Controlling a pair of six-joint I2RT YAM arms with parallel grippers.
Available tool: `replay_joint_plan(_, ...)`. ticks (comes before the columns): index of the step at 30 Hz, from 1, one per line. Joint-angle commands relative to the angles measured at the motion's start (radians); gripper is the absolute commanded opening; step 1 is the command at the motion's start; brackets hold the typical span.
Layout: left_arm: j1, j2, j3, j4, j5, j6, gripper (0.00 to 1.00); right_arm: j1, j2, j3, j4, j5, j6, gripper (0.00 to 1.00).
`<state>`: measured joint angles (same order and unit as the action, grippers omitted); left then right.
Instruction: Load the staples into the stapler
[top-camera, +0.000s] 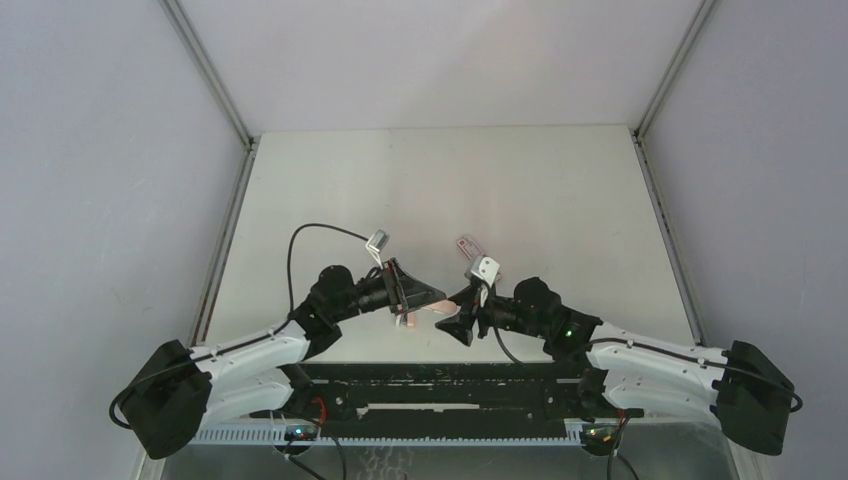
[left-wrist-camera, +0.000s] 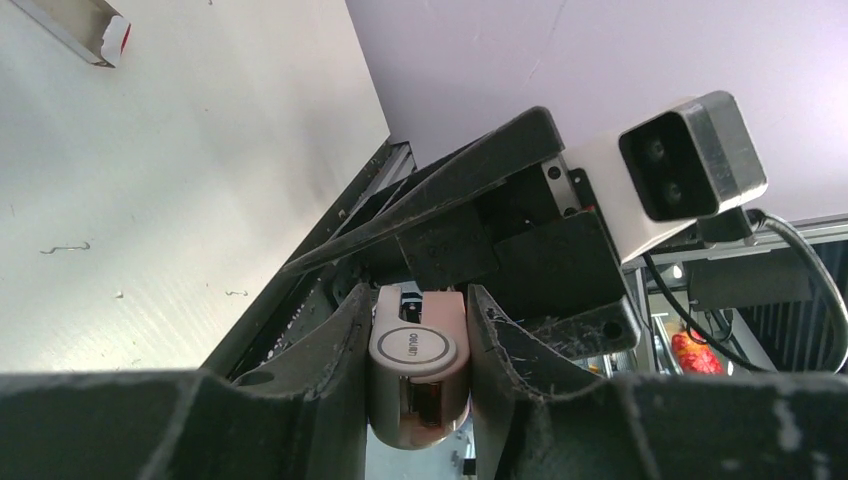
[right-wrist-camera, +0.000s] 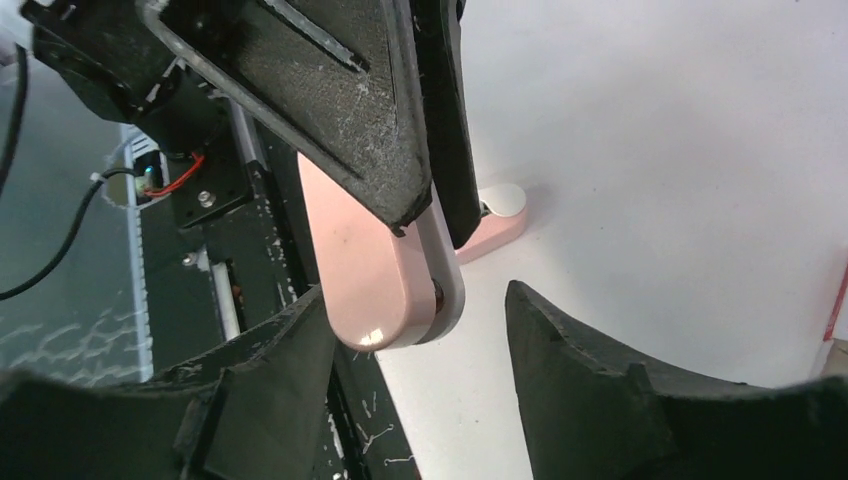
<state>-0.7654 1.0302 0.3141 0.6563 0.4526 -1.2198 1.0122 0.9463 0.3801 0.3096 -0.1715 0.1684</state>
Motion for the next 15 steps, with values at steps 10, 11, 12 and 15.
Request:
replay_joint_plan(10, -0.003, -0.068, 0.079, -0.133, 0.140, 0.362, 0.00, -0.228, -0.011, 0.130, -0.087, -0.625, 0.192, 0.70)
replay_joint_plan(11, -0.004, -0.075, 0.084, -0.134, 0.156, 0.377, 0.00, -0.228, 0.008, 0.143, -0.094, -0.639, 0.200, 0.70)
replay_joint_plan(12, -0.007, -0.082, 0.088, -0.135, 0.166, 0.388, 0.00, -0.228, 0.026, 0.147, -0.085, -0.649, 0.214, 0.70)
replay_joint_plan(15, -0.015, -0.090, 0.098, -0.137, 0.188, 0.412, 0.00, -0.228, 0.073, 0.151, -0.038, -0.694, 0.244, 0.70)
